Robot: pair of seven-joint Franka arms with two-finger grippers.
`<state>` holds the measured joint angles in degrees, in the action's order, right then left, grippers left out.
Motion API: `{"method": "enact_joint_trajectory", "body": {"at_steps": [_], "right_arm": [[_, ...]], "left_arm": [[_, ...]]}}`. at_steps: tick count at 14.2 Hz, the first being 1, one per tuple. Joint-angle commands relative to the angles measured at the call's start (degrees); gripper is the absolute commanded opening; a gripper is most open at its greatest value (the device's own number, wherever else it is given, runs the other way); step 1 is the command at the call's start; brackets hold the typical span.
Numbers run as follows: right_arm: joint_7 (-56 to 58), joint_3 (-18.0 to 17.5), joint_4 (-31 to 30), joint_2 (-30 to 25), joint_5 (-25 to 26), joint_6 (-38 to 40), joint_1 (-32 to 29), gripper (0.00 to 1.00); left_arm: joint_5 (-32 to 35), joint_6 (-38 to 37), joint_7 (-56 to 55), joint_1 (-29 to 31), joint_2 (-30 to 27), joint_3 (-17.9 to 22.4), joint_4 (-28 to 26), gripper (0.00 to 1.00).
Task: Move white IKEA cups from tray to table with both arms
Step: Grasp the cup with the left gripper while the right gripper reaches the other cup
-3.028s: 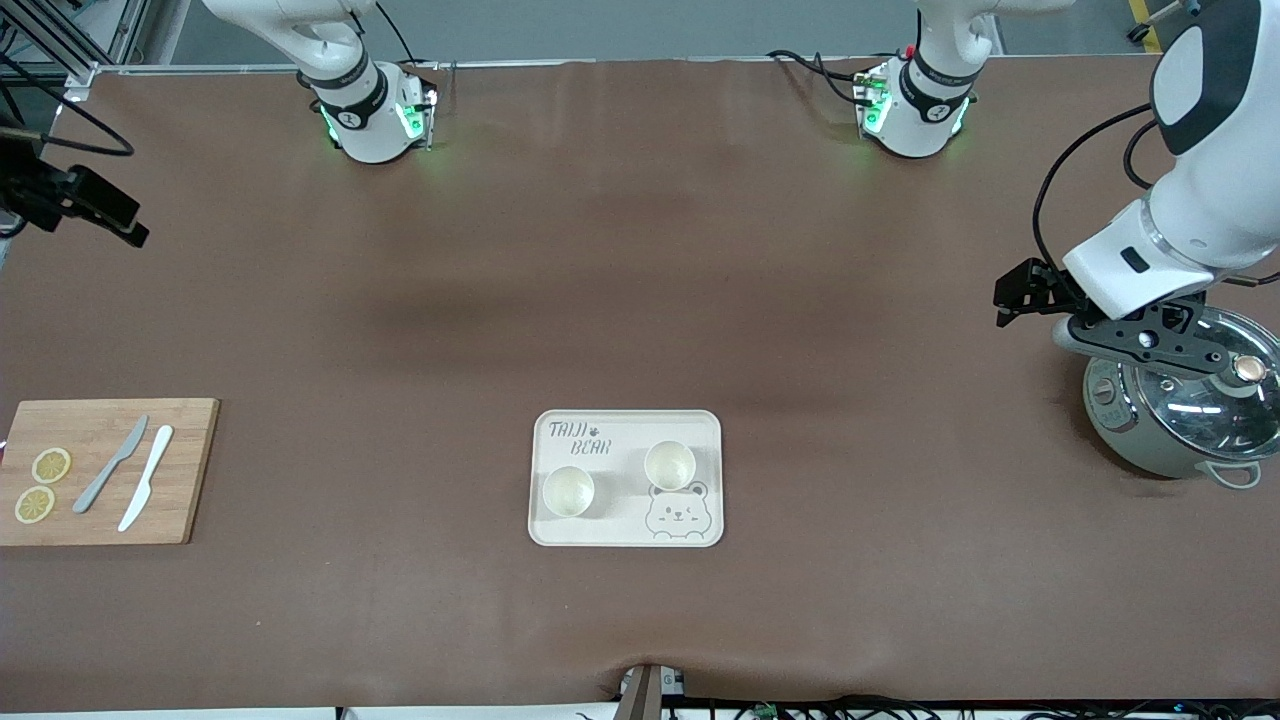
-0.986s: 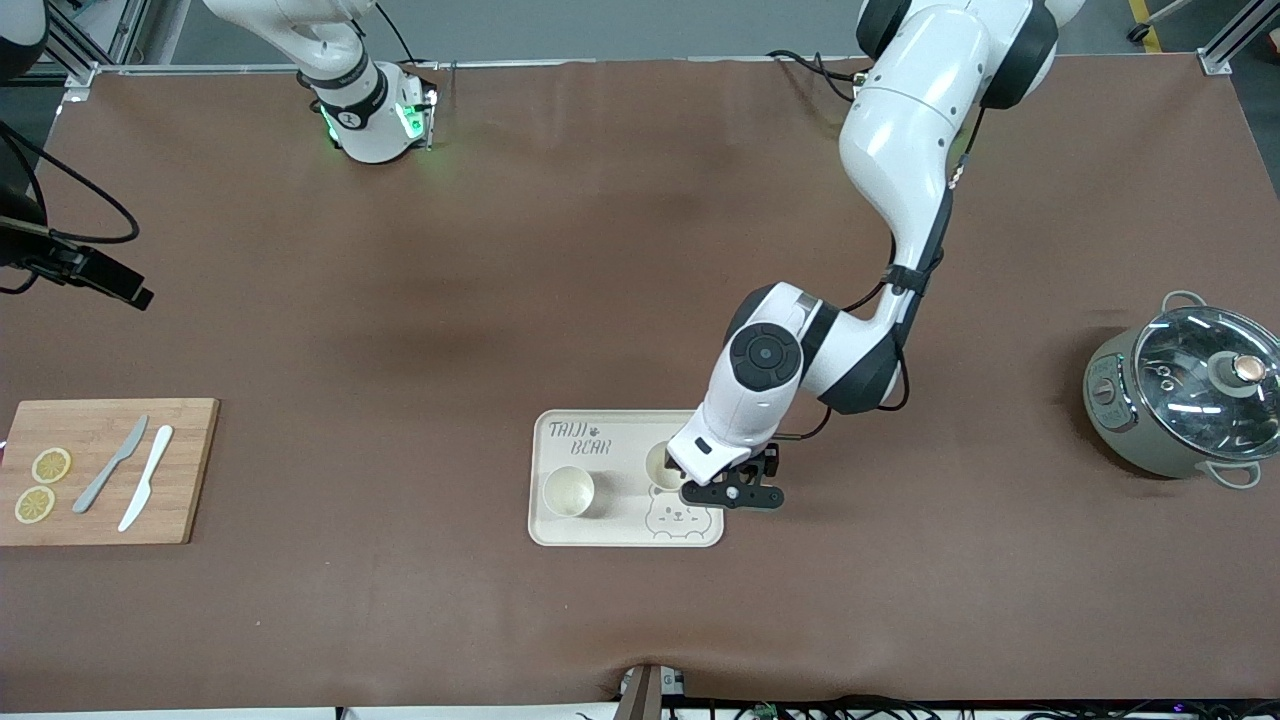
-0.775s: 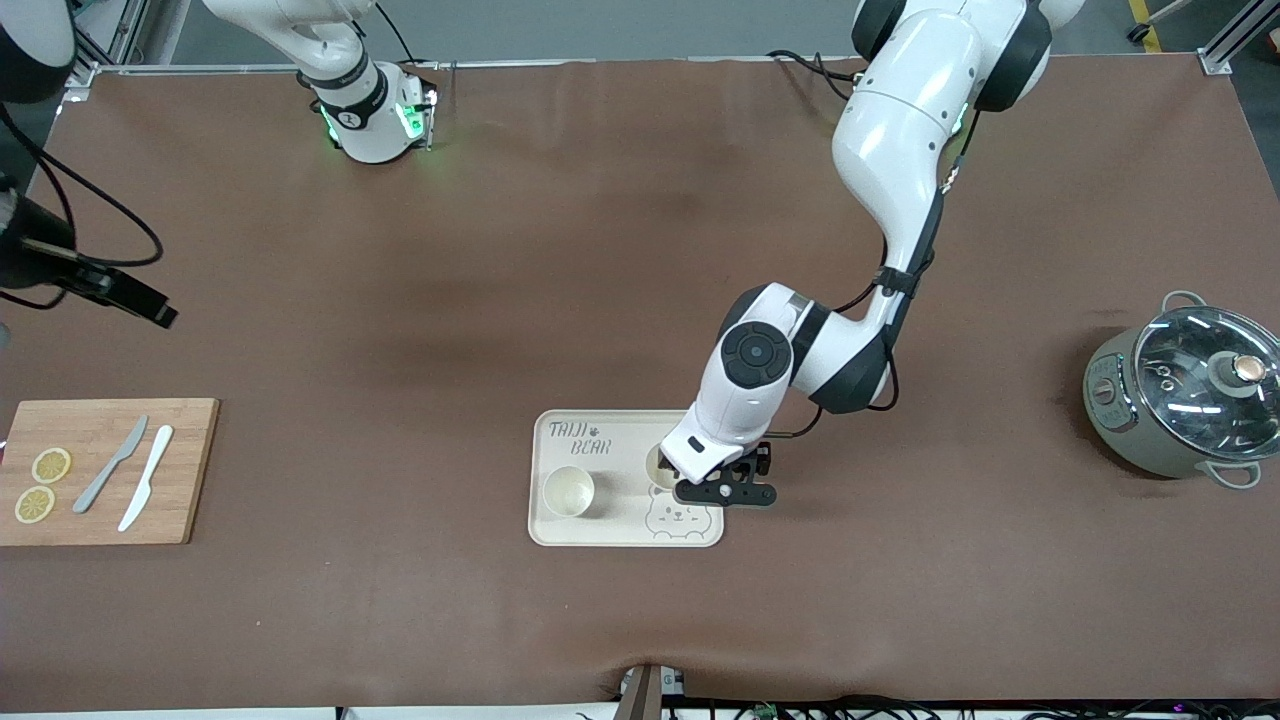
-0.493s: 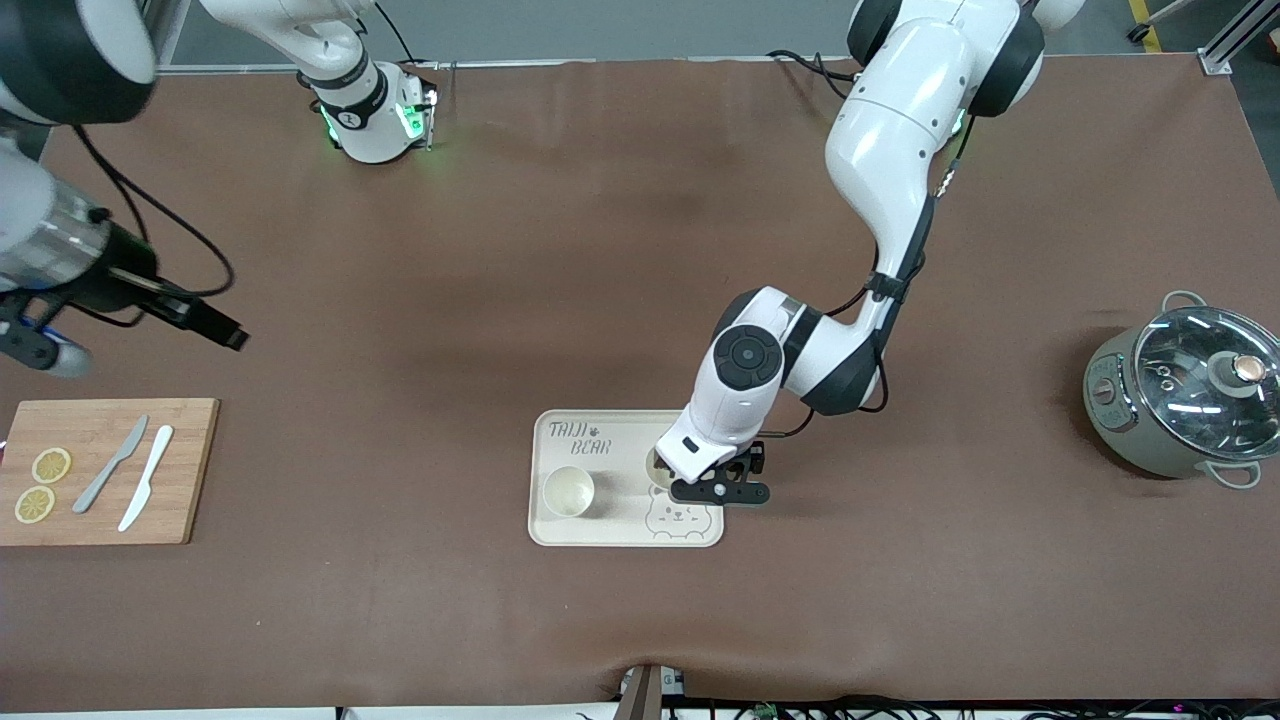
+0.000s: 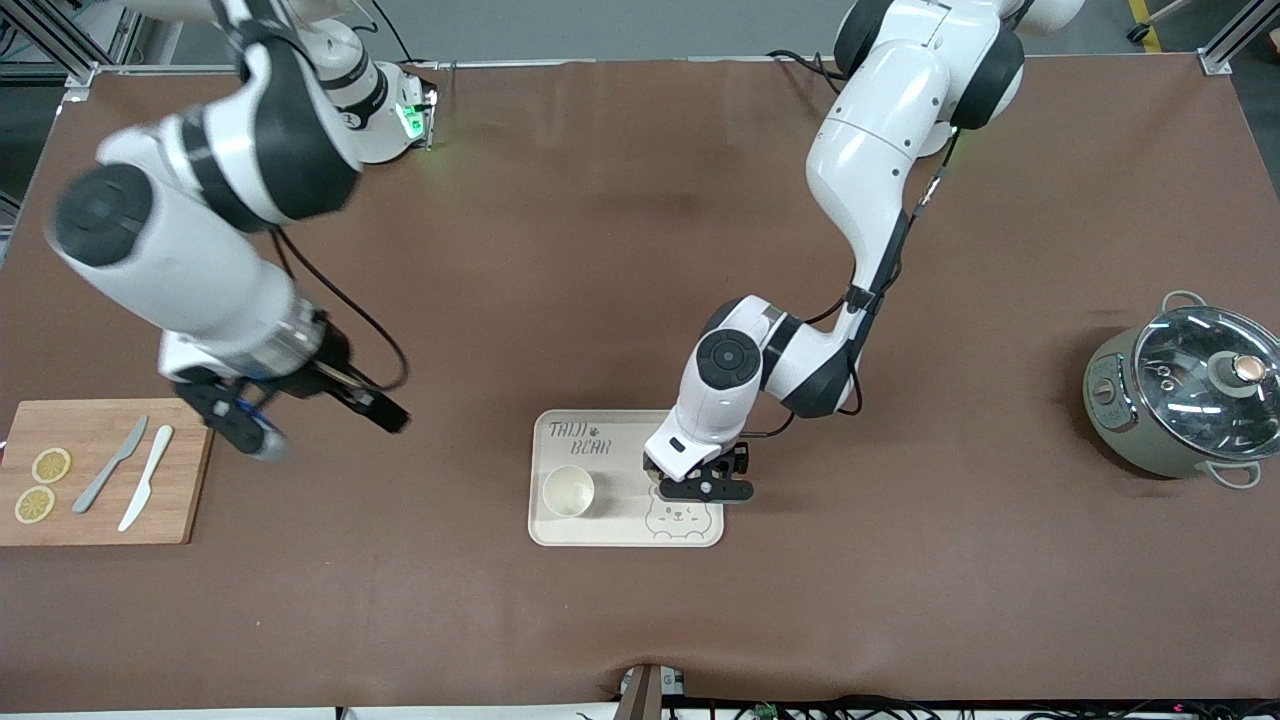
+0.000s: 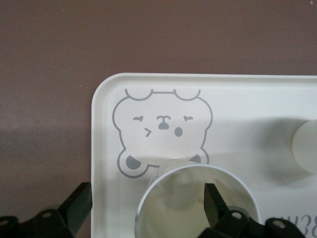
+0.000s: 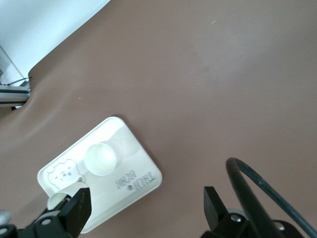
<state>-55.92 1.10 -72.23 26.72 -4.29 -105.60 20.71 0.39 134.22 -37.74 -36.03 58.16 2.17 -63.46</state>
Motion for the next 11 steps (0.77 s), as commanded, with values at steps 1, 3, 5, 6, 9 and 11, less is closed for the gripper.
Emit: {"method": "enact_joint_trajectory", "body": {"at_steps": [1, 3, 5, 6, 9, 11], "right_arm": [[-3.8, 0.8, 9.3, 8.4, 0.2, -1.3, 1.7, 1.0], [-4.3, 0.8, 9.3, 10.6, 1.5, -3.8, 2.7, 1.0], [-5.1, 0.8, 9.1, 12.7, 2.9, -6.4, 3.6, 1.0], [-5.1, 0.8, 9.1, 13.8, 3.2, -7.5, 4.1, 1.0], [-5.4, 0.9, 9.1, 16.4, 3.3, -11.4, 5.6, 1.0], [-5.6, 0.9, 9.0, 17.8, 4.5, -12.6, 6.0, 1.0]], "left_arm": [[-1.1, -0.4, -7.6, -1.1, 0.1, 0.8, 0.6, 0.0], [-1.0, -0.4, -7.8, -1.3, 0.1, 0.8, 0.5, 0.0], [-0.9, -0.4, -7.8, -1.3, -0.1, 0.8, 0.4, 0.0], [-0.9, -0.4, -7.9, -1.6, -0.2, 0.8, 0.4, 0.0], [-0.7, -0.7, -7.8, -1.7, -0.4, 1.0, 0.4, 0.0], [-0.2, -1.5, -7.8, -1.6, -2.2, 1.3, 0.2, 0.0]]}}
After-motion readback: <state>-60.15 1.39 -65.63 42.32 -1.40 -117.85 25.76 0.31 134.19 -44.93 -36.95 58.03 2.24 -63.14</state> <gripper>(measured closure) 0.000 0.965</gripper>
